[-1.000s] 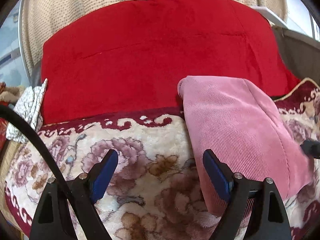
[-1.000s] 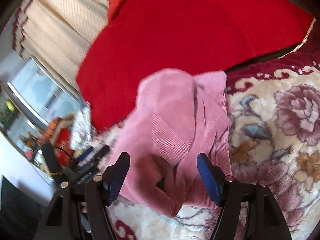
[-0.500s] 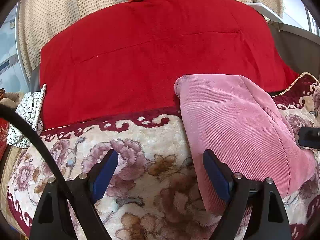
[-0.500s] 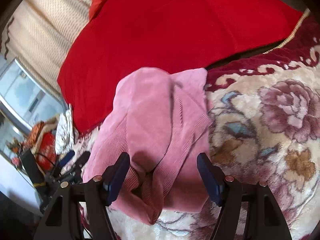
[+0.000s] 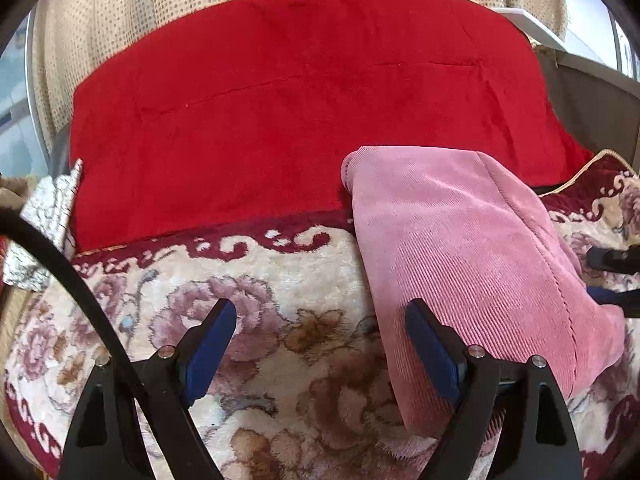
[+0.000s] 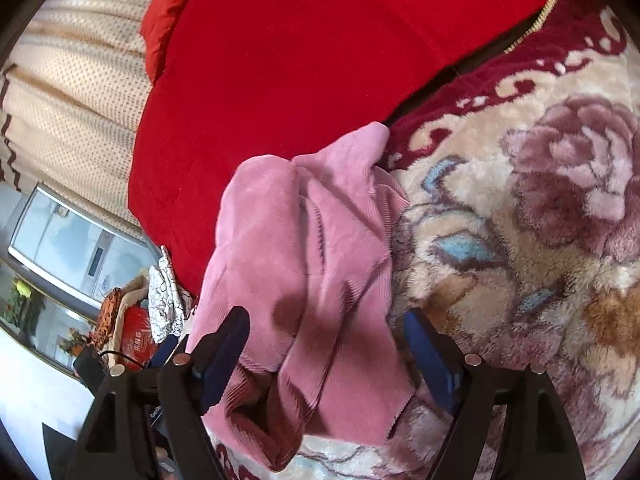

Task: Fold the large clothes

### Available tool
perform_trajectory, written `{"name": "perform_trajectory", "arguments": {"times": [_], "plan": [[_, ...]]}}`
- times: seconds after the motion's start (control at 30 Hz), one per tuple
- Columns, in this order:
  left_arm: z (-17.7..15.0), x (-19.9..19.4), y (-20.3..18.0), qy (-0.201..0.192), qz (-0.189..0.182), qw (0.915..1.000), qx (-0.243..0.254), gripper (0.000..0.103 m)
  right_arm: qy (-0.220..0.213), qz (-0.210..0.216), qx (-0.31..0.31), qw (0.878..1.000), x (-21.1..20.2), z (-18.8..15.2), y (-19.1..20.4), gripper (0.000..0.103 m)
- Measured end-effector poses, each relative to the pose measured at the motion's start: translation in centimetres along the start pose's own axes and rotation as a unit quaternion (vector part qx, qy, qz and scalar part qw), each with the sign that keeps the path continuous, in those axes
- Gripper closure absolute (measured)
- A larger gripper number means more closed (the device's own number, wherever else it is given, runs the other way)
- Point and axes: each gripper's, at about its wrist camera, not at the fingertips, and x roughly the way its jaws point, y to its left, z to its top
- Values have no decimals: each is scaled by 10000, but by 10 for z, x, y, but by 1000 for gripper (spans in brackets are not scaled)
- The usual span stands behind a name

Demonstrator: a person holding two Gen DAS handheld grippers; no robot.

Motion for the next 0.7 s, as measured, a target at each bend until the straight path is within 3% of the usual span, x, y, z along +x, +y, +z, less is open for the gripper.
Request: {"name": "perform_trajectory", "arguments": {"times": [0.07,0.17,0.27,0.33,0.53,0.7], "plan": [[2,3,9,69,-341,9991,-233,16,16,-32,119,9999,3,3,-7,21],[6,7,27,150,-1096,9908,-775,16,76,38,332,9994,9,9,-19,21],[7,11,36,183,-1833,9759,-1170,16,149,191,465,9986,14,13,-26,20],[7,19,31,402,-2466,9606,-1220,14,199,333,500,9980,19,17,-29,19],[4,36,7,779,-2943,9468,-1046,13,309,719,470,9958,36,30,-30,17],[2,49,4,990,-3289,9304,-1281,8,504,1196,373,9908,53,36,-21,14]]}}
